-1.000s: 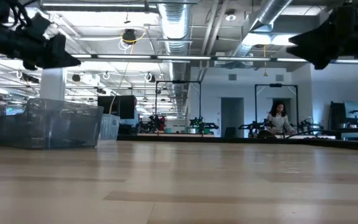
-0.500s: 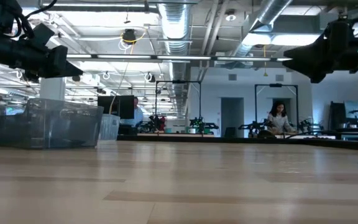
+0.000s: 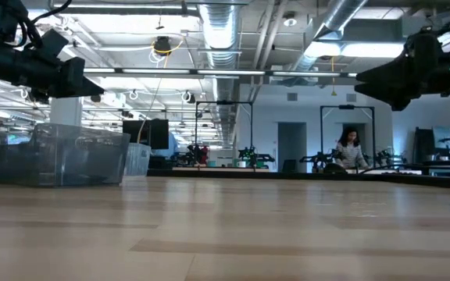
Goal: Sort pens & pencils
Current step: Return to Home Position
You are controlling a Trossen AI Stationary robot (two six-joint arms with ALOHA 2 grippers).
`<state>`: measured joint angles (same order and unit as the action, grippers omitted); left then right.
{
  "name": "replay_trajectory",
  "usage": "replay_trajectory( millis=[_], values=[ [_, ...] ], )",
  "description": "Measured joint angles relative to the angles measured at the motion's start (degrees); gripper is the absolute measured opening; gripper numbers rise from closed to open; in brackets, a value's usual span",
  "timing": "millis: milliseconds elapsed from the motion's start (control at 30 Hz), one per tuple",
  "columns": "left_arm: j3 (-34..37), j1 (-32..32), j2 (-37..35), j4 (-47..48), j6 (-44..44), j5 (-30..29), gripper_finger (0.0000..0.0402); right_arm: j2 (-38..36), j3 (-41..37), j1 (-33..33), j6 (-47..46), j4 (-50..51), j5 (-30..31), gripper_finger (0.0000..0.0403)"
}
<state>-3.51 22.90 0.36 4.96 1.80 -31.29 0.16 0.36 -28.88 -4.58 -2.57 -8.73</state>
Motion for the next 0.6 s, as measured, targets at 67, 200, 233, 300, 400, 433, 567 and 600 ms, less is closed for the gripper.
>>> replay_trajectory(
  millis=[67,200,233,300,400,433,567,600],
  values=[
    [0.0,0.0,0.0,0.0,0.0,0.0,0.0093,0.1,0.0,0.0,0.0,0.5,0.0,0.0265],
    [0.0,0.0,0.0,0.1,0.0,0.0,0.0093,0.2,0.0,-0.1,0.0,0.5,0.0,0.0265],
    [0.0,0.0,0.0,0.1,0.0,0.0,0.0093,0.2,0.0,-0.1,0.0,0.5,0.0,0.0265],
    [0.0,0.0,0.0,0.1,0.0,0.0,0.0093,0.2,0.0,-0.1,0.0,0.4,0.0,0.0265],
    [0.0,0.0,0.0,0.2,1.1,0.0,0.0093,0.2,0.0,-0.1,0.0,0.4,0.0,0.0265],
    [0.0,0.0,0.0,0.2,1.5,0.0,0.0093,0.2,0.0,-0.1,0.0,0.4,0.0,0.0265],
    [0.0,0.0,0.0,0.2,2.0,0.0,0.0093,0.2,0.0,-0.1,0.0,0.4,0.0,0.0265],
    [0.0,0.0,0.0,0.2,2.0,0.0,0.0093,0.2,0.0,-0.1,0.0,0.4,0.0,0.0265]
  ],
)
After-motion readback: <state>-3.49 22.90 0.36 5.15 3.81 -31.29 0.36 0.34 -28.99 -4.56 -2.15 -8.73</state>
